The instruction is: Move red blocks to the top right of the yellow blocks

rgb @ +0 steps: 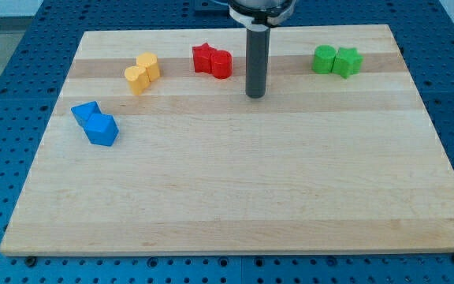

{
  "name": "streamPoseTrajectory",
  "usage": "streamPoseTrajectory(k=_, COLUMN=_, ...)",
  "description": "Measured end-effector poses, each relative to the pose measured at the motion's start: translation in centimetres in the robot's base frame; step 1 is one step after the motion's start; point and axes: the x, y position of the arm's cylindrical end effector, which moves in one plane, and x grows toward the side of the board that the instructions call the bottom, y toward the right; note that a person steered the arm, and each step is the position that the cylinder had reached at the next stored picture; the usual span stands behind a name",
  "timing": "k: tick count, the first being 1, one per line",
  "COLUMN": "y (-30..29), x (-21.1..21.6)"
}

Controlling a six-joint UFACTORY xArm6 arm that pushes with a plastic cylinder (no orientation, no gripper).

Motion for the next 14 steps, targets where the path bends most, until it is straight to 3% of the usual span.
streamPoseTrajectory(k=7, y=-3.9, x=-9.0)
streamPoseTrajectory(k=9, y=-3.9, x=-3.8)
streamPoseTrajectory(k=14, y=-6.8, x=-5.6)
